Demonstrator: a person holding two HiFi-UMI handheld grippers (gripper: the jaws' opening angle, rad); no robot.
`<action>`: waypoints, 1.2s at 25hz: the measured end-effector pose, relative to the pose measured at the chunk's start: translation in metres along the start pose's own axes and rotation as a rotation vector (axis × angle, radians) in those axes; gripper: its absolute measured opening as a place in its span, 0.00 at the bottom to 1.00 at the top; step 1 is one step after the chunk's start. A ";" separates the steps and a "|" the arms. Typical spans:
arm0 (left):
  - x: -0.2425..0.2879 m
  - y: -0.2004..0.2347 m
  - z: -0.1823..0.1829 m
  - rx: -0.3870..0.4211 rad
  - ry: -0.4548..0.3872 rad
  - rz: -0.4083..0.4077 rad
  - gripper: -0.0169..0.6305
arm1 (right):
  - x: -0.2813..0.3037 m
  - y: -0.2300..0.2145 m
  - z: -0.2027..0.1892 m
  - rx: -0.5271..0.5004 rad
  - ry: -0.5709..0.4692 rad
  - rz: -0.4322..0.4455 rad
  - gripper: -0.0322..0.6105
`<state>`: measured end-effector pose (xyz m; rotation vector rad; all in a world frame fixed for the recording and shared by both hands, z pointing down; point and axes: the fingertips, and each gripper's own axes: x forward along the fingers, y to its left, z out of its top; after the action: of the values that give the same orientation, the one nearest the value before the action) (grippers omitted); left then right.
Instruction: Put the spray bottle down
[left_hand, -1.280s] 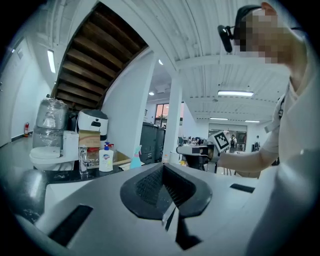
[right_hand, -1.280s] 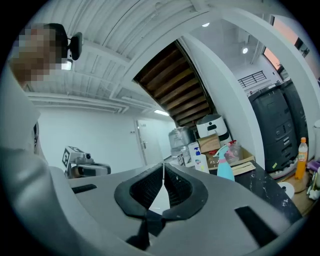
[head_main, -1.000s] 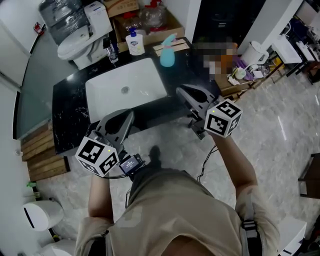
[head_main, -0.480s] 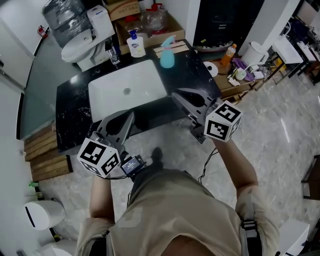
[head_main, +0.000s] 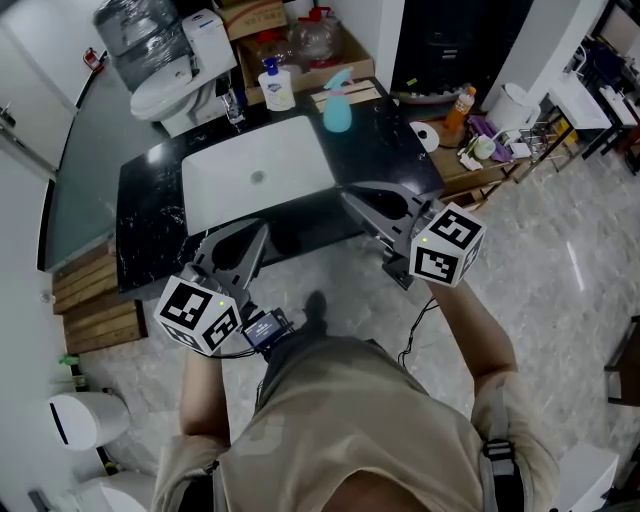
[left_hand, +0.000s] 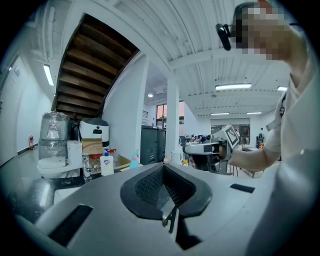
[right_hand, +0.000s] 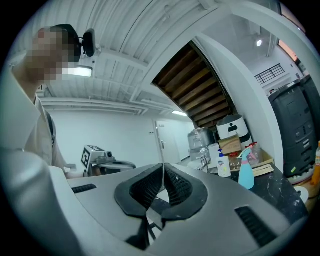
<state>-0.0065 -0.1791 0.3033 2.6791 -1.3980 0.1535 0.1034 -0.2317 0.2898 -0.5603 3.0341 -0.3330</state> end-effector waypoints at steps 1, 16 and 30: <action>-0.001 -0.003 -0.001 0.000 0.001 0.000 0.04 | -0.001 0.001 -0.002 0.004 0.002 0.001 0.09; -0.043 0.000 -0.021 -0.053 0.056 0.127 0.04 | 0.023 0.038 -0.035 0.035 0.080 0.127 0.09; -0.048 0.024 -0.029 -0.054 0.091 0.166 0.04 | 0.043 0.032 -0.053 0.061 0.123 0.145 0.09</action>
<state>-0.0544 -0.1493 0.3263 2.4780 -1.5719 0.2455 0.0477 -0.2074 0.3350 -0.3259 3.1459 -0.4673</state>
